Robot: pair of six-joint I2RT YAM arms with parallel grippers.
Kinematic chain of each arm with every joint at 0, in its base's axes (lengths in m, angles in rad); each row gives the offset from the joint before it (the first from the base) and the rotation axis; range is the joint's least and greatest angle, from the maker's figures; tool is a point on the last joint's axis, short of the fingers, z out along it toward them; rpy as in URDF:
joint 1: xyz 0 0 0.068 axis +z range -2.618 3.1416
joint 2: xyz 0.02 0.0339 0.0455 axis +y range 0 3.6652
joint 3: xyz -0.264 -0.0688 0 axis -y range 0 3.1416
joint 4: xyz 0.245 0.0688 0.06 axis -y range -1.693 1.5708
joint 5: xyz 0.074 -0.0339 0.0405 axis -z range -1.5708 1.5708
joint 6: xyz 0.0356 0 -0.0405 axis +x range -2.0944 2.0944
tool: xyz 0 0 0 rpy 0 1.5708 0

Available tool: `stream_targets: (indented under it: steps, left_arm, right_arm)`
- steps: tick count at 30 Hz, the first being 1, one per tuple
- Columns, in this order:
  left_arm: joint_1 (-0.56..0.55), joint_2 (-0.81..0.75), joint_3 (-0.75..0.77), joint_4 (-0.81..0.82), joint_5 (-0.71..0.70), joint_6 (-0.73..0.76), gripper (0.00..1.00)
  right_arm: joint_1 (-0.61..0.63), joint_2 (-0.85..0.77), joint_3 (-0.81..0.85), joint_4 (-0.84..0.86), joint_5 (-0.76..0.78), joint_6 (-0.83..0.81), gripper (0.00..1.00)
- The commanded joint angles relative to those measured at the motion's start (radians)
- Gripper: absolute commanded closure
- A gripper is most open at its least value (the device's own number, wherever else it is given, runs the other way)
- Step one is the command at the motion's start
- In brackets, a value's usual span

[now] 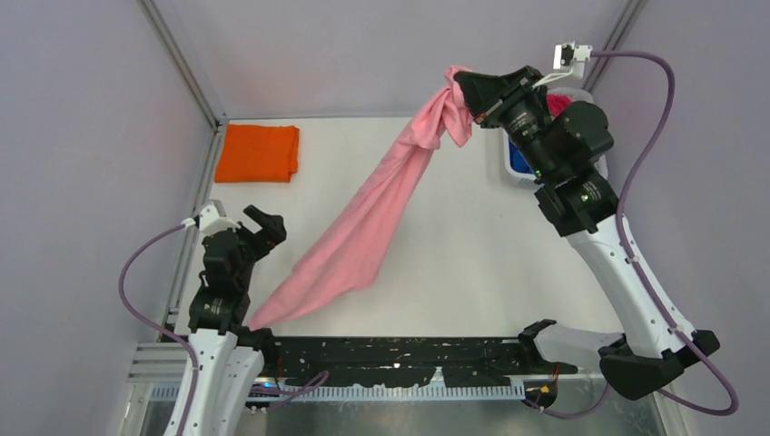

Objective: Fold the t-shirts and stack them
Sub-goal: Move the tshirt to the center of the board

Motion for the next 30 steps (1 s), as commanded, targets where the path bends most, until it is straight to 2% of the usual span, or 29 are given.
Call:
stream_targets:
  steps: [1,4,6,7,8,9,11,14,15,16,20,23,26,30]
  left_arm:
    - [0.002,0.049,0.036,0.011,0.037,-0.022,0.01]
    - [0.002,0.102,0.042,0.014,0.057,-0.027,0.01]
    - [0.002,0.142,0.054,0.005,0.071,-0.031,0.01]
    - [0.003,0.16,0.058,0.002,0.085,-0.034,0.01]
    - [0.003,0.187,0.06,0.001,0.104,-0.037,0.01]
    - [0.002,0.206,0.062,0.002,0.131,-0.04,0.01]
    - [0.003,0.244,0.057,0.008,0.213,-0.053,0.01]
    - [-0.017,0.307,0.03,0.047,0.343,-0.076,0.01]
    - [-0.049,0.327,0.023,0.054,0.368,-0.082,0.01]
    - [-0.084,0.346,0.02,0.055,0.369,-0.085,0.01]
    - [-0.277,0.409,0.005,0.041,0.324,-0.104,0.01]
    - [-0.386,0.464,-0.014,0.095,0.31,-0.123,0.01]
    - [-0.41,0.538,0.038,0.117,0.264,-0.112,0.01]
    - [-0.425,0.679,0.118,0.168,0.263,-0.1,0.01]
  right_arm:
    - [-0.004,0.054,-0.104,-0.069,0.456,-0.045,0.95]
    - [-0.022,0.188,-0.114,-0.184,0.623,-0.053,0.93]
    - [-0.051,0.3,-0.091,-0.255,0.679,-0.05,0.82]
    - [-0.072,0.338,-0.06,-0.307,0.703,-0.049,0.73]
    - [-0.083,0.417,-0.037,-0.331,0.713,-0.063,0.67]
    - [-0.098,0.449,0.003,-0.37,0.716,-0.072,0.54]
    - [-0.109,0.524,0.048,-0.414,0.738,-0.1,0.4]
    - [-0.11,0.534,0.03,-0.427,0.793,-0.131,0.27]
    - [-0.11,0.522,0.017,-0.42,0.804,-0.134,0.06]
    - [-0.11,0.491,-0.023,-0.413,0.824,-0.141,0.01]
    - [-0.111,0.373,-0.175,-0.369,0.847,-0.15,0.05]
    - [-0.111,0.266,-0.291,-0.312,0.782,-0.173,0.05]
    - [-0.111,0.188,-0.451,-0.201,0.649,-0.232,0.05]
    - [-0.11,0.133,-0.55,-0.031,0.52,-0.346,0.05]
